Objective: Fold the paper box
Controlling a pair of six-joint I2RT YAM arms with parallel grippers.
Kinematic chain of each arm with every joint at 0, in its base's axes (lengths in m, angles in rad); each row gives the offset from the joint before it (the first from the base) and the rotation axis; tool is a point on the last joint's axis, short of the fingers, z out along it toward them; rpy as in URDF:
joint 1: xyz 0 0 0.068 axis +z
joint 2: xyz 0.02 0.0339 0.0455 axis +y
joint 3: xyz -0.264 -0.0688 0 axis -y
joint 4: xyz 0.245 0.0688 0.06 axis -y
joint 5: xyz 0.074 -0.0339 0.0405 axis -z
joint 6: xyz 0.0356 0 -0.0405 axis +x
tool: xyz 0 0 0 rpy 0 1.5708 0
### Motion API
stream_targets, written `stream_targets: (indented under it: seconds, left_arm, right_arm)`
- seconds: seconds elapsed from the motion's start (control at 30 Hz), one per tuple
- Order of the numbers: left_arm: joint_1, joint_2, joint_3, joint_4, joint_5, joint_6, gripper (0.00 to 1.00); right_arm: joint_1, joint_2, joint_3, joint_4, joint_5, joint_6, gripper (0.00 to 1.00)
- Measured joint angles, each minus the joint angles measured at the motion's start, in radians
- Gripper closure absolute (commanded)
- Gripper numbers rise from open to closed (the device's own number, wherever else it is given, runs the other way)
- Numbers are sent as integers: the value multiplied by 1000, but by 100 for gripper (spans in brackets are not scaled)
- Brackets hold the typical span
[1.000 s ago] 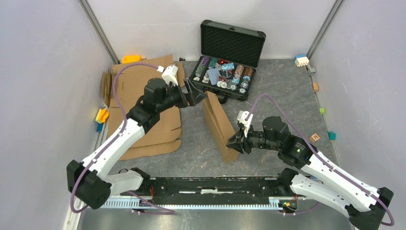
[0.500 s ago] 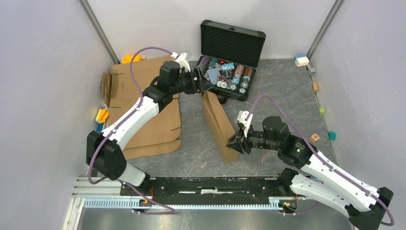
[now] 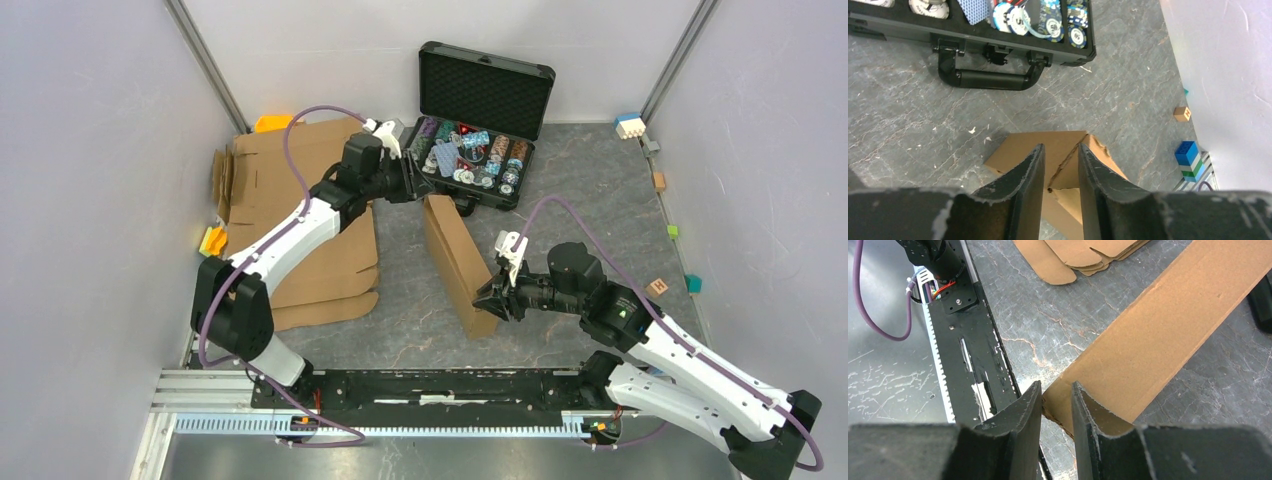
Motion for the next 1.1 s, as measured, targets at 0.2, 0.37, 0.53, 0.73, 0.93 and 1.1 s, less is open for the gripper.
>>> stream_targets:
  seconds: [0.2,0.37,0.53,0.73,0.93,1.1]
  left_arm:
    - [12,0,-89,48,-10,0,64]
    - [16,1,-157,72,-27,0,63]
    - [16,3,-186,54,-35,1,59]
    - [15,-14,-154,-8,-53,13,56]
    - [16,-77,-69,-54,-57,27,66]
    - [16,-136,-34,-44,-49,27,98]
  right_arm:
    - [0,4,0,-13,6,0,65]
    - [0,4,0,-21,14,0,57]
    - [0,5,2,-23,39,1,50]
    - [0,18,49,-76,77,6,40]
    - [0,25,87,-117,104,19,45]
    - [0,34,156,-132,134,24,54]
